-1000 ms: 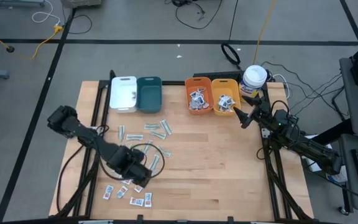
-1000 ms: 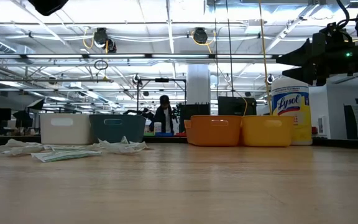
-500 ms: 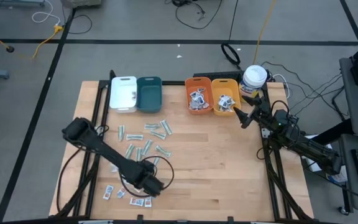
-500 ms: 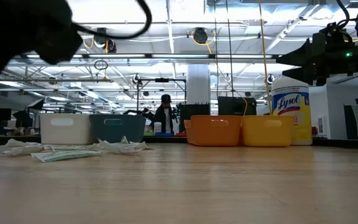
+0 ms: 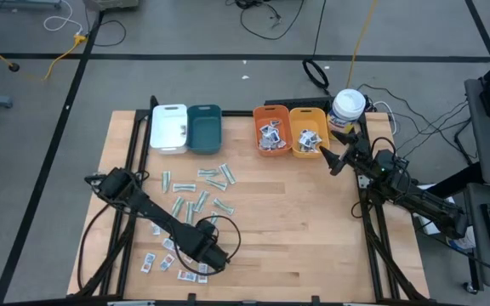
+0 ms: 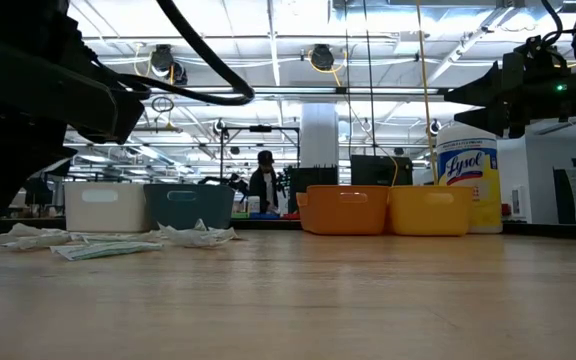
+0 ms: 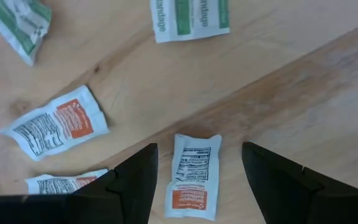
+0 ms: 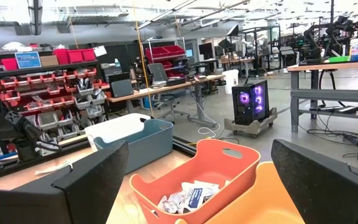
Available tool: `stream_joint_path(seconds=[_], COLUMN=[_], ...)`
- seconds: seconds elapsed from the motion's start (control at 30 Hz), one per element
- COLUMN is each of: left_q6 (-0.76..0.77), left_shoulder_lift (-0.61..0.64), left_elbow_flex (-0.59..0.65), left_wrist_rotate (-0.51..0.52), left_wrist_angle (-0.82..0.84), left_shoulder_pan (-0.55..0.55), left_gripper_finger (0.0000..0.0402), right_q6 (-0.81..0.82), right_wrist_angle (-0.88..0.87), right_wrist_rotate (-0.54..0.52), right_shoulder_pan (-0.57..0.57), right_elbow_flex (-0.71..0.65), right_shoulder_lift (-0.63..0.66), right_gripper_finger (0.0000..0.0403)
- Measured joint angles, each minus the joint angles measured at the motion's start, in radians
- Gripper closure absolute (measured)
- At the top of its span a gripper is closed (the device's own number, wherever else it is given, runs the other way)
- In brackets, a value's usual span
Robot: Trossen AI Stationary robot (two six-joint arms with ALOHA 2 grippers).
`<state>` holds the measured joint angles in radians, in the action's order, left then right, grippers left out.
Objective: Pick & Place First Aid Supplies
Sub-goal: Put the ointment pack into the white bin
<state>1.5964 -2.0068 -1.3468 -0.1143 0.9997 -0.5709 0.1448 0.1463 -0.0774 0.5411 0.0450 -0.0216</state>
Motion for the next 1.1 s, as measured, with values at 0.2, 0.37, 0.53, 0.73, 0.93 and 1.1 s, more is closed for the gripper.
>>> stream_joint_path(seconds=[0.2,0.37,0.53,0.73,0.93,1.1], left_q6=[-0.016,-0.013,-0.012,-0.013,0.003,0.027], left_shoulder_lift=[-0.001,-0.002,-0.003,-0.003,-0.003,0.050], left_elbow_flex=[0.002,0.002,0.002,0.003,0.003,0.006], left_wrist_rotate=[0.007,0.004,0.004,0.003,-0.016,-0.050], left_wrist_angle=[-0.030,-0.065,-0.096,-0.114,-0.111,-0.072], left_shoulder_pan=[0.000,0.001,0.001,0.000,0.007,0.026], left_gripper_finger=[0.0180,0.0256,0.0346,0.0392,0.0398,0.0400], right_q6=[0.000,0.000,0.000,0.000,0.000,0.000], right_wrist_angle=[0.000,0.000,0.000,0.000,0.000,0.000], right_wrist_rotate=[0.000,0.000,0.000,0.000,0.000,0.000], right_shoulder_pan=[0.000,0.000,0.000,0.000,0.000,0.000], right_elbow_flex=[0.000,0.000,0.000,0.000,0.000,0.000], right_shoulder_lift=[0.000,0.000,0.000,0.000,0.000,0.000], right_gripper_finger=[0.0011,0.0011,0.0011,0.0011,0.0011,0.0011])
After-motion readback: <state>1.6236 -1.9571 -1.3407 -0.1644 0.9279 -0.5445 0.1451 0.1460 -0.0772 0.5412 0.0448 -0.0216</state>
